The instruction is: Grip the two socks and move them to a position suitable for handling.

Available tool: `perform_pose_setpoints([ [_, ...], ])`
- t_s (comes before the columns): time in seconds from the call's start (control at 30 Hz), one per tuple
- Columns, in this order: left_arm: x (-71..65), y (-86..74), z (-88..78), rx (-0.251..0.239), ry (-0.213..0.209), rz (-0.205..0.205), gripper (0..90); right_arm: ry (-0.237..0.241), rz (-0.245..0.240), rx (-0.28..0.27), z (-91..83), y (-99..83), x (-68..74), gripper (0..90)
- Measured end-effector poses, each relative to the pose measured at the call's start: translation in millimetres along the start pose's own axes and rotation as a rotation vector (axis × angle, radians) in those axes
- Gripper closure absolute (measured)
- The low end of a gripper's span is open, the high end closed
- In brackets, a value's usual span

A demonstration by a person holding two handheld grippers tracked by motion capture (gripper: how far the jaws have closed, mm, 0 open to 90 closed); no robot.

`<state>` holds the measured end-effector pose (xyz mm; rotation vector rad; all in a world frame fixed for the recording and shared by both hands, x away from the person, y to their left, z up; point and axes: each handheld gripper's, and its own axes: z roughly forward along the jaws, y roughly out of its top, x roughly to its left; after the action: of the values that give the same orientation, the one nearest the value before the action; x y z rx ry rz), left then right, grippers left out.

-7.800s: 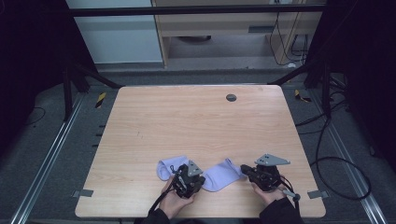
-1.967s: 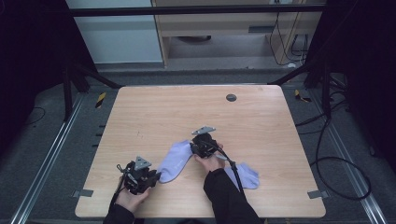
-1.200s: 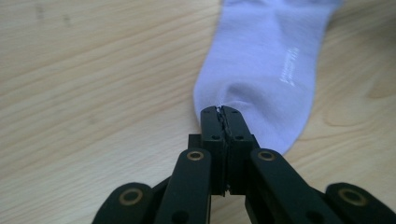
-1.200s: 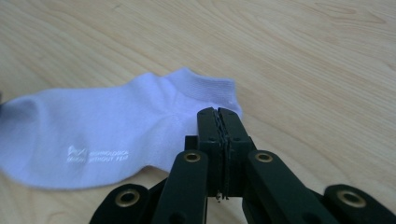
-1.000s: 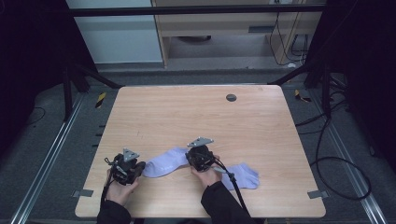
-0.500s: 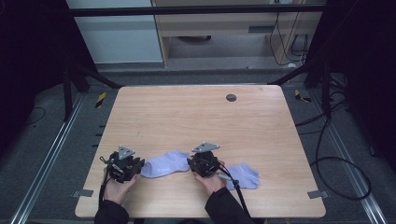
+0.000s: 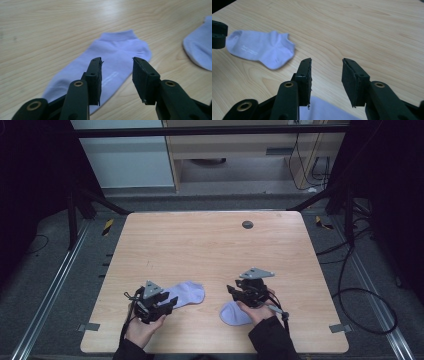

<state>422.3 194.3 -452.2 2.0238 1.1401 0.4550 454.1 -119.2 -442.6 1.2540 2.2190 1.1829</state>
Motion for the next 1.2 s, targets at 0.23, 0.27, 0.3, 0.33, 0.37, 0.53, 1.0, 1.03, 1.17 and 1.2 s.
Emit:
perform_pose_setpoints([
  [0.23,-32.6,6.9,20.0,0.028,-0.062,0.049,56.2,-0.046,0.032,-0.007,-37.0,-31.3,-37.8,57.9],
  [0.27,-32.6,6.9,20.0,0.028,-0.062,0.049,56.6,-0.051,0.04,-0.004,-40.1,-36.0,-42.2,58.0],
  [0.3,-39.6,8.2,25.0,0.038,-0.078,0.049,57.1,-0.056,0.049,-0.003,-42.9,-40.7,-46.3,58.1],
  [0.33,-43.1,9.0,27.7,0.046,-0.087,0.052,57.9,-0.061,0.053,-0.002,-45.1,-45.2,-50.3,58.2],
  [0.37,-47.1,9.5,30.7,0.05,-0.094,0.053,58.5,-0.066,0.062,0.005,-46.7,-49.2,-53.6,58.3],
  [0.53,-66.3,13.3,43.8,0.077,-0.113,0.092,60.4,-0.09,0.067,0.029,-50.3,-62.4,-68.6,58.4],
  [1.0,-100.8,15.4,69.4,0.106,-0.166,0.135,65.9,-0.088,0.044,0.094,-40.8,-75.3,-76.4,65.2],
  [1.03,-100.8,15.4,69.4,0.106,-0.166,0.135,66.6,-0.088,0.044,0.094,-40.8,-75.3,-76.4,65.2],
  [1.17,-106.5,14.8,73.2,0.121,-0.165,0.154,69.9,-0.089,0.036,0.135,-37.6,-78.5,-78.1,68.5],
  [1.2,-107.2,14.4,74.4,0.127,-0.162,0.157,72.1,-0.089,0.037,0.143,-37.0,-78.8,-77.9,70.0],
])
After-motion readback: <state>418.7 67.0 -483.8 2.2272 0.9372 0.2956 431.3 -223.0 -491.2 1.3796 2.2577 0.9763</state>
